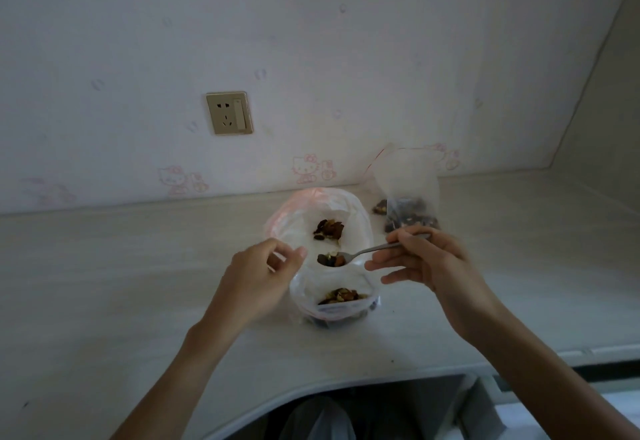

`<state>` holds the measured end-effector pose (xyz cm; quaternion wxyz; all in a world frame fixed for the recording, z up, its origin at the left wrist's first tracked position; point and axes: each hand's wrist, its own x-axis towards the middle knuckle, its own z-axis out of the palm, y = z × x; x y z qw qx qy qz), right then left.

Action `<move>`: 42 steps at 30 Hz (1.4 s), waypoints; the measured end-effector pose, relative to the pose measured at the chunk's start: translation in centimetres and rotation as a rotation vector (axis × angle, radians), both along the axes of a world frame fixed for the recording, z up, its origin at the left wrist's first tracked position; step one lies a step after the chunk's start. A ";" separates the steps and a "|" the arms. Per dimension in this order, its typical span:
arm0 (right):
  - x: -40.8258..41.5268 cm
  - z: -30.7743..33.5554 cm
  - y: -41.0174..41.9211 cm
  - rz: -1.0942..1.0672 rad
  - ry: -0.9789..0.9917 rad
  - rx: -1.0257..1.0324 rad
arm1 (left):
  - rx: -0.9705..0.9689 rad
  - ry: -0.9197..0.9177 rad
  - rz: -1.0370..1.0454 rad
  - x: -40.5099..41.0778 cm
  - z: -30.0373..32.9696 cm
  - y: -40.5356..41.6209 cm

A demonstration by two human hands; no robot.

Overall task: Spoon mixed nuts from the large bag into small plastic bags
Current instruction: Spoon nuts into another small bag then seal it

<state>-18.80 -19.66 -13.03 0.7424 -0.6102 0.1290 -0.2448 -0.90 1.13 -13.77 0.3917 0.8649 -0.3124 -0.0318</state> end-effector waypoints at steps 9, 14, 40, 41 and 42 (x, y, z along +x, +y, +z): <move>-0.7 1.2 2.0 0.066 0.128 -0.669 | -0.083 0.076 -0.127 -1.6 0.1 0.0; -1.6 1.9 3.2 0.192 0.119 -1.097 | -0.114 0.089 -0.127 -1.6 0.6 -0.2; 5.0 -0.9 -0.7 -0.203 0.159 -0.018 | -0.187 0.222 0.272 5.6 -2.1 -2.1; 5.5 -1.1 -0.7 -0.221 0.173 -0.034 | -0.179 0.265 0.255 5.8 -2.1 -2.6; 6.1 -1.4 -0.7 -0.238 0.183 -0.050 | -0.177 0.302 0.240 6.0 -1.9 -3.1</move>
